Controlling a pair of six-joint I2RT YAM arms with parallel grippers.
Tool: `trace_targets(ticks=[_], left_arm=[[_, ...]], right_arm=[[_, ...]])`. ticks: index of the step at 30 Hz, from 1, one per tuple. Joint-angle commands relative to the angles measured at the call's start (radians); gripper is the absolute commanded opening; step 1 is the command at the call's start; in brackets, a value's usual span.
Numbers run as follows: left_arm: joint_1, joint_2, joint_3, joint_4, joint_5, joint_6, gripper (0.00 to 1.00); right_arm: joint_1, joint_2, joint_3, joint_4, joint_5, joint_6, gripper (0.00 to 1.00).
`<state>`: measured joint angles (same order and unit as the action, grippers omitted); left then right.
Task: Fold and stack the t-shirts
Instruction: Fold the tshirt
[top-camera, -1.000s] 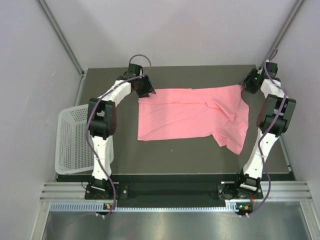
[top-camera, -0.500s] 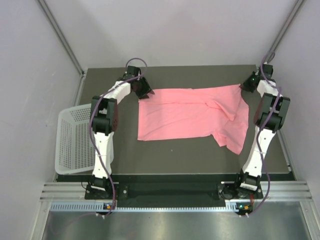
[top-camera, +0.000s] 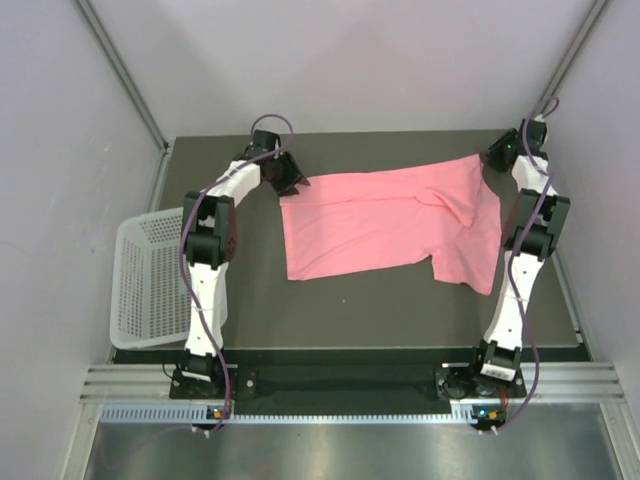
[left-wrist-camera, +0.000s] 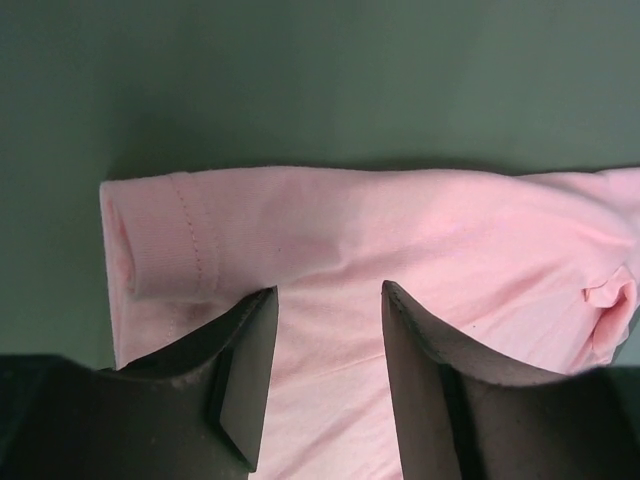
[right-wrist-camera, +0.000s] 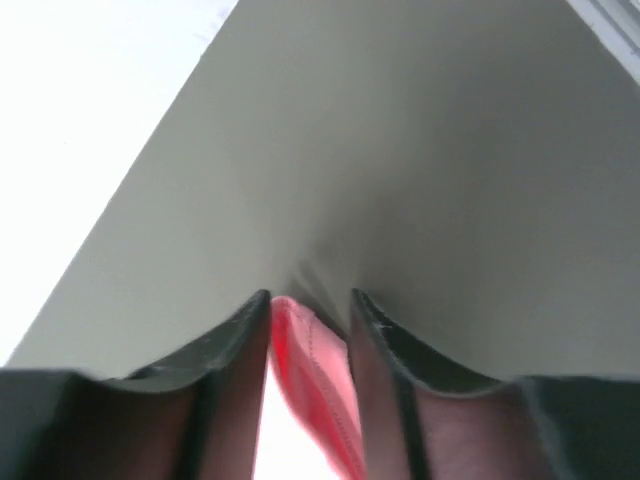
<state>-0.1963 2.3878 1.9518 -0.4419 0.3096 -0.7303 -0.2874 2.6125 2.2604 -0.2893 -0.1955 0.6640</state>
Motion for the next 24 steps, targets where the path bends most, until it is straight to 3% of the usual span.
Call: trace_targets(ticks=[1,3,6,10,15,20,24], left_arm=[[0.005,-0.009,0.042,-0.039,-0.003,0.045,0.52],[0.003,-0.033,0.062,-0.075,-0.021,0.081,0.52],[0.0,-0.093,0.081,-0.147,-0.076,0.135,0.54],[-0.008,-0.199,0.056,-0.234,-0.136,0.183,0.54],[-0.04,-0.352,-0.135,-0.248,-0.168,0.23,0.53],[-0.103,-0.524,-0.329,-0.265,-0.19,0.255,0.51],[-0.135,-0.637,-0.451,-0.236,-0.188,0.256,0.51]], right_arm=[[-0.009,-0.071,0.045,-0.054,-0.001,-0.036,0.43],[-0.007,-0.141,0.042,-0.117,0.019,-0.081,0.53],[-0.006,-0.239,0.044,-0.263,0.066,-0.159,0.59],[0.025,-0.415,-0.06,-0.398,0.175,-0.245,0.59],[0.164,-0.653,-0.327,-0.419,0.258,-0.322,0.58],[0.344,-0.811,-0.645,-0.329,0.199,-0.311,0.48],[0.407,-0.868,-0.821,-0.22,0.151,-0.284,0.29]])
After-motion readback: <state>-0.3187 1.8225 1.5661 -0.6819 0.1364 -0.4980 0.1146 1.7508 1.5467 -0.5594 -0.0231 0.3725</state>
